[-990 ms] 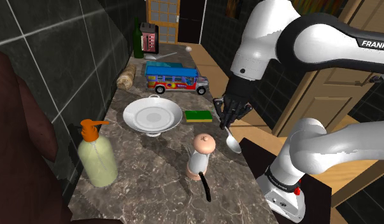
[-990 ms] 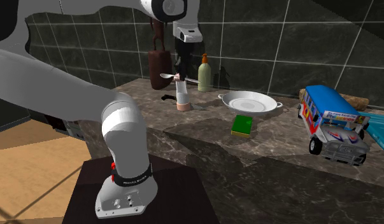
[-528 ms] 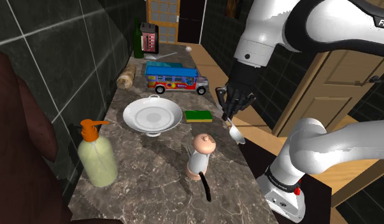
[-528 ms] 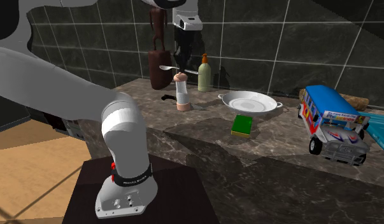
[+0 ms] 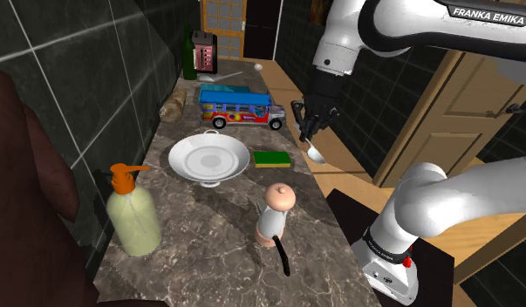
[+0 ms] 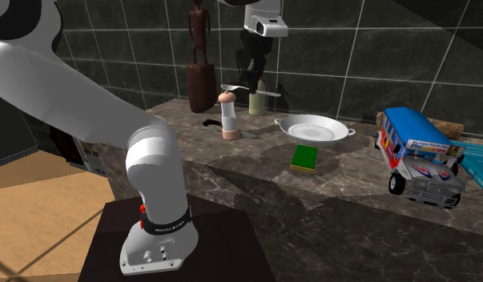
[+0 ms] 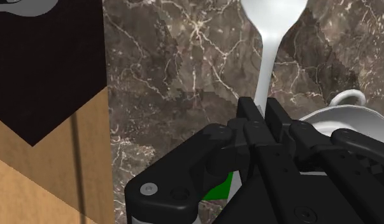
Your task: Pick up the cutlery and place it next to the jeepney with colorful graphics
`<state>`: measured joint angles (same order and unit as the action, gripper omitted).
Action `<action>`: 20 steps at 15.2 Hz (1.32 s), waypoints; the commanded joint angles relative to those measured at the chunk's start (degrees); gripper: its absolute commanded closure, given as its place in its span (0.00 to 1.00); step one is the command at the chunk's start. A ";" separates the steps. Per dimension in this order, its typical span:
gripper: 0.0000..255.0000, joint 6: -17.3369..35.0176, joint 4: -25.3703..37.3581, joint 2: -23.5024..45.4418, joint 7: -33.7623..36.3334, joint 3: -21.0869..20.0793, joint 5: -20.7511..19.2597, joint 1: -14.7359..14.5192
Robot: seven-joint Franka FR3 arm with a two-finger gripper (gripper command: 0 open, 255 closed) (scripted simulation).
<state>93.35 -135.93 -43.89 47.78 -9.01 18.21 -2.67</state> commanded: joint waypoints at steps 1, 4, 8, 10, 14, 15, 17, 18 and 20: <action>1.00 0.80 1.57 2.98 -2.47 1.84 -1.58 1.09; 1.00 1.43 4.25 7.11 -5.88 4.56 -3.58 2.49; 1.00 2.02 8.73 13.12 -10.20 7.97 -5.74 4.10; 1.00 2.16 11.35 16.31 -12.28 9.58 -6.58 4.81; 1.00 2.05 17.39 23.04 -16.34 12.60 -7.73 6.11; 1.00 1.93 19.07 24.80 -17.33 13.31 -7.90 6.42; 1.00 1.56 22.65 28.39 -19.29 14.69 -8.11 7.03; 1.00 1.31 24.55 30.23 -20.26 15.36 -8.15 7.33; 1.00 0.67 28.60 34.02 -22.18 16.64 -8.08 7.98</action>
<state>94.48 -109.21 -11.46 26.50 7.02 10.14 5.00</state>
